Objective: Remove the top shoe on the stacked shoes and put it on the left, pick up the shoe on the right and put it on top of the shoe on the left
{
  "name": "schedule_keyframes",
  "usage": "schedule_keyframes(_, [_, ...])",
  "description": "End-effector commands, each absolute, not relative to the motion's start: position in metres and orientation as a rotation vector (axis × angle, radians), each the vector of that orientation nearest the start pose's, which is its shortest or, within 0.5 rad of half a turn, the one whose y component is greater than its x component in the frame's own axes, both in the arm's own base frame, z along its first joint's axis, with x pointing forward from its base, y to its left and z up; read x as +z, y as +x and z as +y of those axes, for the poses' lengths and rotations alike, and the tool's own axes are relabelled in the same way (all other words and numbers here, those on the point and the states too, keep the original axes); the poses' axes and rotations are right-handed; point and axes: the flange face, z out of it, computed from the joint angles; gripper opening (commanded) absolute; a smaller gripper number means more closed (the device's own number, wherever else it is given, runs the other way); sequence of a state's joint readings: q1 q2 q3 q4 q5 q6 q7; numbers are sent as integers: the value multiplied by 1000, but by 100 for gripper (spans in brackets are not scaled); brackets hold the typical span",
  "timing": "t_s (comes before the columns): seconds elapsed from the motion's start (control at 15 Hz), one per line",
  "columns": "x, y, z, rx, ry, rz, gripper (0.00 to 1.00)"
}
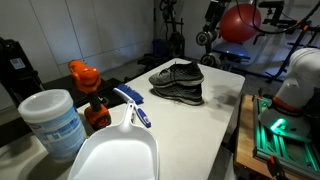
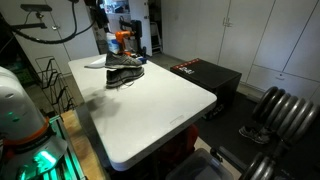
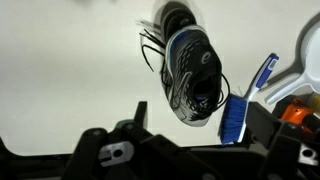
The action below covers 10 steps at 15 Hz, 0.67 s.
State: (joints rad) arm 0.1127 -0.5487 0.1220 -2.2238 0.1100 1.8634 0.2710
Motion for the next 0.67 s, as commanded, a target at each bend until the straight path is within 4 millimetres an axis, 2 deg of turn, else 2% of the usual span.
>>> schedule_keyframes(0.0, [612,363,102,-193,-3047,150,100])
schedule_keyframes(0.07, [615,358,100,-202,-3059,173,100])
schedule_keyframes(0.13, [610,369,104,-221,-3053,127,100])
schedule_keyframes(0.27, [616,362,101,-226,-3054,140,100])
schedule_keyframes(0.6, [617,361,100,-228,-3054,147,100])
